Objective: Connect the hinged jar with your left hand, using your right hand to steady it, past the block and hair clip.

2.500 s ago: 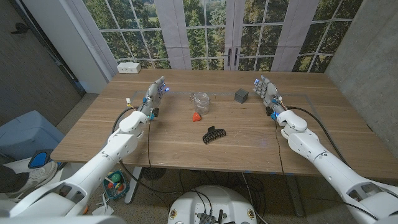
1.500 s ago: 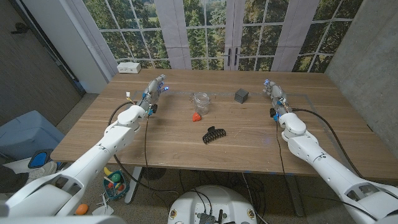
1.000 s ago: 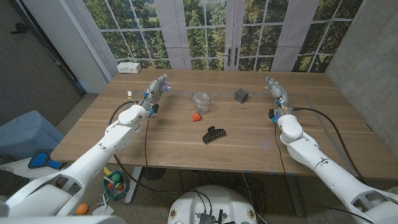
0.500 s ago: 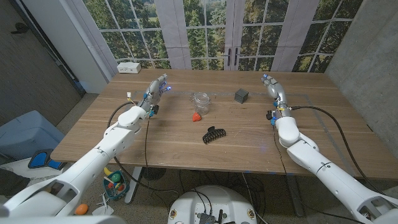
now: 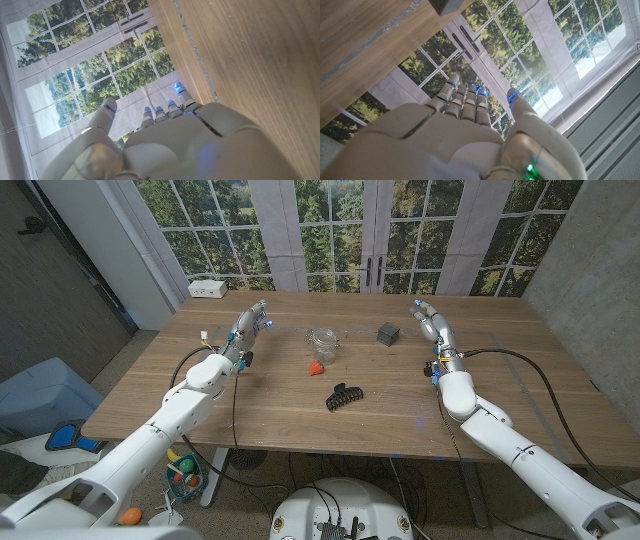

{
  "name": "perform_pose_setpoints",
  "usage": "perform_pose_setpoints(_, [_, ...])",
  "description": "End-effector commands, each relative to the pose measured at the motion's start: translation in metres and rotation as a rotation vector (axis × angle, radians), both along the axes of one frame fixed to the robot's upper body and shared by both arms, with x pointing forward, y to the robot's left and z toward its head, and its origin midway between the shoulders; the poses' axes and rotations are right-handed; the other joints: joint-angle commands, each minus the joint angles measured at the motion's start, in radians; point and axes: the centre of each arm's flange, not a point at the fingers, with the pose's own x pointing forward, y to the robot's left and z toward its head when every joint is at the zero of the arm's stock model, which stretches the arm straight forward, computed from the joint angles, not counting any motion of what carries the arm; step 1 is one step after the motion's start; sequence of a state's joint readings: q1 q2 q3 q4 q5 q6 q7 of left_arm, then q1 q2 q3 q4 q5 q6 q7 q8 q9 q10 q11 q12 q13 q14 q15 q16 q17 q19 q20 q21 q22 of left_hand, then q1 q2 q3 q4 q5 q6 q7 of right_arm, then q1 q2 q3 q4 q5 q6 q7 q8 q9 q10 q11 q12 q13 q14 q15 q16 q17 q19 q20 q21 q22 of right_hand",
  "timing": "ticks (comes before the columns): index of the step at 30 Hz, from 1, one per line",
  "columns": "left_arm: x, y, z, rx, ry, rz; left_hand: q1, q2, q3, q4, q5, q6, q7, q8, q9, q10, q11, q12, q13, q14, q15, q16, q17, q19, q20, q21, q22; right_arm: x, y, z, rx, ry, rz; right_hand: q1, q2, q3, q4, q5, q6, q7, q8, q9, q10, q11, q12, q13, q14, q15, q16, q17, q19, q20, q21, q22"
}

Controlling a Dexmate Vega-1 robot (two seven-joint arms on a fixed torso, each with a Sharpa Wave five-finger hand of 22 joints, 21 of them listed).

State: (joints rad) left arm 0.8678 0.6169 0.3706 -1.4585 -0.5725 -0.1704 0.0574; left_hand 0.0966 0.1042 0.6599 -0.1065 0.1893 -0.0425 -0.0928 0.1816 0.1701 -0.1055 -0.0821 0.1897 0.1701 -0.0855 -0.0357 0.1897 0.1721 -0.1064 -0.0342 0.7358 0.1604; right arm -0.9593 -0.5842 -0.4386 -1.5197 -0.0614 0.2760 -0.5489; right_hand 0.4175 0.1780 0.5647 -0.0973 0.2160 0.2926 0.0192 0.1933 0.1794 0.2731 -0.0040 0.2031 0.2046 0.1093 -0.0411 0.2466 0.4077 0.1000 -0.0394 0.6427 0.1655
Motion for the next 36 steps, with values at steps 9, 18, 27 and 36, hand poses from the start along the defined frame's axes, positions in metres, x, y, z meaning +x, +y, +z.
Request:
perform_pose_setpoints(9, [-0.002, 0.003, -0.002, 0.006, -0.008, -0.013, -0.009, 0.028, 0.004, -0.008, 0.008, 0.005, -0.004, 0.004, 0.001, 0.005, -0.001, 0.001, 0.005, 0.005, -0.07, 0.002, 0.003, 0.006, 0.0, -0.009, 0.005, -0.013, 0.02, 0.002, -0.13, -0.061, -0.034, 0.012, 0.005, 0.004, -0.011, 0.009, 0.0, -0.004, -0.002, 0.002, -0.002, -0.002, 0.001, 0.0, -0.003, -0.043, 0.006, 0.0, 0.011, -0.025, -0.007, 0.002])
perform_pose_setpoints(18, [0.001, 0.001, 0.001, 0.012, -0.014, -0.029, -0.01, 0.029, 0.005, -0.008, 0.008, 0.006, -0.004, 0.004, 0.001, 0.006, -0.001, 0.001, 0.005, 0.006, -0.071, 0.001, 0.003, 0.008, 0.001, -0.014, 0.005, -0.017, 0.03, 0.004, -0.2, -0.103, -0.032, 0.018, 0.009, 0.006, -0.014, 0.013, 0.006, -0.01, 0.0, 0.002, 0.005, -0.005, 0.003, 0.0, 0.001, -0.047, 0.009, 0.0, 0.016, -0.031, -0.011, 0.002])
perform_pose_setpoints(27, [-0.003, 0.0, -0.002, 0.008, -0.021, -0.032, -0.011, 0.029, 0.006, -0.008, 0.008, 0.006, -0.003, 0.003, 0.001, 0.007, -0.001, 0.0, 0.005, 0.008, -0.071, 0.001, 0.003, 0.011, 0.001, -0.019, 0.005, -0.022, 0.036, 0.006, -0.267, -0.119, -0.03, 0.024, 0.012, 0.008, -0.015, 0.016, 0.011, -0.017, 0.001, 0.002, 0.008, -0.007, 0.004, 0.0, 0.003, -0.056, 0.012, 0.0, 0.02, -0.037, -0.014, 0.002])
perform_pose_setpoints(36, [-0.007, 0.0, -0.003, 0.016, -0.024, -0.036, -0.013, 0.029, 0.008, -0.009, 0.008, 0.005, -0.003, 0.002, 0.001, 0.009, -0.002, 0.0, 0.005, 0.009, -0.072, 0.0, 0.003, 0.014, 0.002, -0.026, 0.005, -0.025, 0.045, 0.003, -0.34, -0.131, -0.036, 0.029, 0.014, 0.01, -0.017, 0.019, 0.014, -0.021, 0.001, 0.003, 0.008, -0.011, 0.004, -0.001, 0.002, -0.061, 0.013, 0.0, 0.023, -0.039, -0.017, 0.003])
